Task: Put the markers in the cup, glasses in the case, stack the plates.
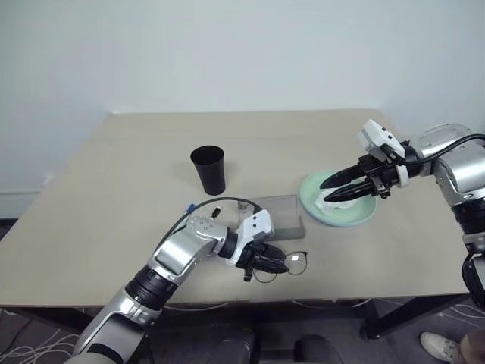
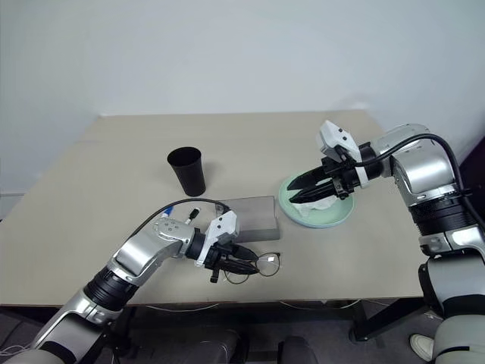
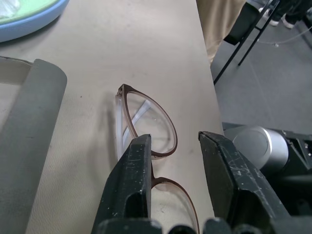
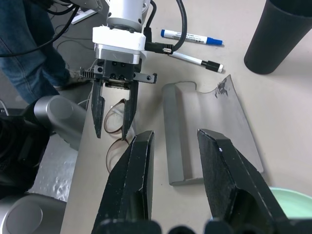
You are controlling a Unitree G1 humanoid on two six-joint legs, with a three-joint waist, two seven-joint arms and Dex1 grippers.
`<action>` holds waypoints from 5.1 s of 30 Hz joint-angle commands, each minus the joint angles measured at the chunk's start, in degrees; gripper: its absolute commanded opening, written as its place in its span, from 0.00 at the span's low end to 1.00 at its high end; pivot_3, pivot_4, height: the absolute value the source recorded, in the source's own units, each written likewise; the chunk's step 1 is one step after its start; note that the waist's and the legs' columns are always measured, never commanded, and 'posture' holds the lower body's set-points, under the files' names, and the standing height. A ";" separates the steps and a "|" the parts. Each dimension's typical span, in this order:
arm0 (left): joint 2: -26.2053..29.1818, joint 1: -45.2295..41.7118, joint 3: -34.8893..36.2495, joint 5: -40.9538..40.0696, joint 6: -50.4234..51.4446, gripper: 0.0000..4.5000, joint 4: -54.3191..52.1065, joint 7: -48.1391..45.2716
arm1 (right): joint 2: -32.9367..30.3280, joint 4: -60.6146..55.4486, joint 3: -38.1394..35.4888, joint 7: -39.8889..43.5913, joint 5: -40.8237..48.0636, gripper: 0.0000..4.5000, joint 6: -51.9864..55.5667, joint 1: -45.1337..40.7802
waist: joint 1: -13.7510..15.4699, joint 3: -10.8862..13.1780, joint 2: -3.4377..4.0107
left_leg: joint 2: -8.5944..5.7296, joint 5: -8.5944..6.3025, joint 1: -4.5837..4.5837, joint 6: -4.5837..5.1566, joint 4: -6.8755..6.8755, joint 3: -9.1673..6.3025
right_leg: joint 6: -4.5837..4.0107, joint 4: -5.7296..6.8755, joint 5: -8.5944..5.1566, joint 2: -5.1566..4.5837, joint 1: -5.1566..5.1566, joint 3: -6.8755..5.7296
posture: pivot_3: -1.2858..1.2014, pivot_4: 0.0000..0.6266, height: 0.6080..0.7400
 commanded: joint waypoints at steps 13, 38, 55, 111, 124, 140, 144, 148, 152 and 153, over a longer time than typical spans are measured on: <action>0.49 -2.63 1.97 2.96 -3.81 0.33 0.06 0.10 | 0.52 -1.49 -3.21 0.22 -0.40 0.34 0.51 -0.64 | 0.02 0.00 0.00 | -0.01 0.00 0.00 0.00 0.01 -0.02 | 0.03 0.00 0.01 0.00 0.00 -0.01 | 0.52 0.00 0.98; -0.37 -0.25 -1.42 6.82 -5.48 0.33 0.45 -0.82 | 2.05 -0.60 -4.45 0.19 -2.33 0.34 0.24 -0.81 | 0.03 0.00 0.00 | -0.04 -0.08 -0.03 0.13 0.28 -0.03 | 0.11 0.01 0.06 0.01 0.07 0.00 | 0.52 0.00 0.98; -2.37 -0.91 -1.15 7.73 -6.39 0.33 2.33 0.16 | 2.63 -0.40 -4.78 -0.44 -2.98 0.34 0.26 -0.85 | 0.02 0.00 0.00 | -0.05 -0.09 -0.04 0.15 0.31 -0.03 | 0.13 0.01 0.07 0.01 0.07 0.00 | 0.52 0.00 0.98; -6.99 -11.65 11.41 10.98 -32.86 0.00 36.90 -10.62 | 4.46 -2.37 -6.73 -1.60 -4.15 0.34 2.19 -0.16 | -0.02 -0.01 -0.02 | -0.28 -0.11 -0.08 0.19 0.43 -0.08 | 0.38 -0.05 0.42 0.02 -0.04 -0.02 | 0.52 0.00 0.98; -4.11 -13.21 9.91 9.38 -21.57 0.00 32.83 -19.27 | 4.94 -2.12 -6.58 -1.81 -4.20 0.34 2.12 -0.20 | -0.20 -0.01 -0.02 | -0.28 -0.12 -0.08 0.20 0.40 -0.12 | 0.43 -0.05 0.40 0.05 -0.09 0.00 | 0.52 0.00 0.98; -6.43 -16.11 11.88 10.49 -28.61 0.66 29.03 -10.58 | 5.23 -2.31 -6.61 -1.98 -3.96 0.34 2.41 -0.29 | -0.01 -0.01 -0.04 | -0.28 -0.12 -0.08 0.21 0.42 -0.13 | 0.42 -0.05 0.40 0.02 -0.06 0.01 | 0.52 0.00 0.98; -6.41 -17.73 13.22 9.04 -27.47 0.66 26.33 -9.69 | 5.39 -2.00 -6.56 -2.02 -4.08 0.34 2.22 -0.48 | -0.03 -0.01 -0.03 | -0.28 -0.12 -0.08 0.21 0.42 -0.11 | 0.42 -0.05 0.40 0.02 -0.06 0.01 | 0.52 0.00 0.98; -6.04 -19.60 15.89 7.86 -24.25 0.53 25.96 -6.76 | 5.57 -1.71 -6.58 -2.03 -4.13 0.34 2.00 -0.60 | -0.10 -0.01 -0.04 | -0.28 -0.12 -0.08 0.21 0.42 -0.14 | 0.43 -0.05 0.40 0.04 -0.06 -0.01 | 0.52 0.00 0.98; -5.55 -19.69 15.75 12.22 -28.48 0.24 32.06 -0.79 | 5.54 -1.55 -6.63 -1.80 -4.06 0.34 2.01 -0.98 | -0.12 -0.01 -0.03 | -0.28 -0.12 -0.07 0.21 0.43 -0.14 | 0.43 -0.05 0.40 0.05 -0.06 -0.01 | 0.52 0.00 0.98; -5.67 -19.59 15.61 13.42 -30.09 0.17 33.80 1.17 | 5.44 -1.29 -6.66 -1.67 -4.14 0.34 1.86 -1.19 | -0.11 -0.01 -0.03 | -0.28 -0.12 -0.07 0.21 0.43 -0.14 | 0.43 -0.05 0.41 0.05 -0.06 -0.01 | 0.52 0.00 0.98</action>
